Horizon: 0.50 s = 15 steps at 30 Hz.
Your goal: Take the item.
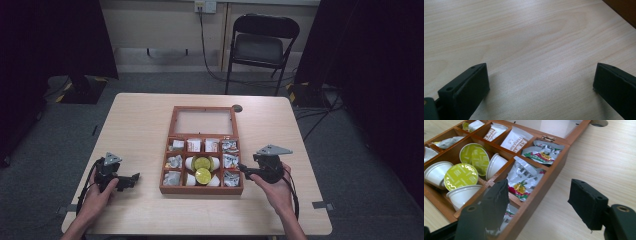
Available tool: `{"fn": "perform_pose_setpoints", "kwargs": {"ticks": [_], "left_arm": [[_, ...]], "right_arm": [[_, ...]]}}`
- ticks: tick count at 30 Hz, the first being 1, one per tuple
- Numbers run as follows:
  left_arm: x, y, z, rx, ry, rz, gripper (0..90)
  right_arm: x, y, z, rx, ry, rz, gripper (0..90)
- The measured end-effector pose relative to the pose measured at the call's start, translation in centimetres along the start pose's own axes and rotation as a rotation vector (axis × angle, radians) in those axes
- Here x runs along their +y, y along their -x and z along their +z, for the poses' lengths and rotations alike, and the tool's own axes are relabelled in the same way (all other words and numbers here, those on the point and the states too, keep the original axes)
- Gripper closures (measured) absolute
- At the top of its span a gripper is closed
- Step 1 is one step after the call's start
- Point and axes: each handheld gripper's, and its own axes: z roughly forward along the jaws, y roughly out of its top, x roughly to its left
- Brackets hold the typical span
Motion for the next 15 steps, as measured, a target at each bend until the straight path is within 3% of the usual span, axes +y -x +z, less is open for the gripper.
{"fn": "perform_pose_setpoints", "kwargs": {"ticks": [15], "left_arm": [[0.0,0.0,0.0,0.000,-0.001,0.000,0.0]], "right_arm": [[1.8,-2.4,1.7,0.068,0.006,-0.044,36.1]]}}
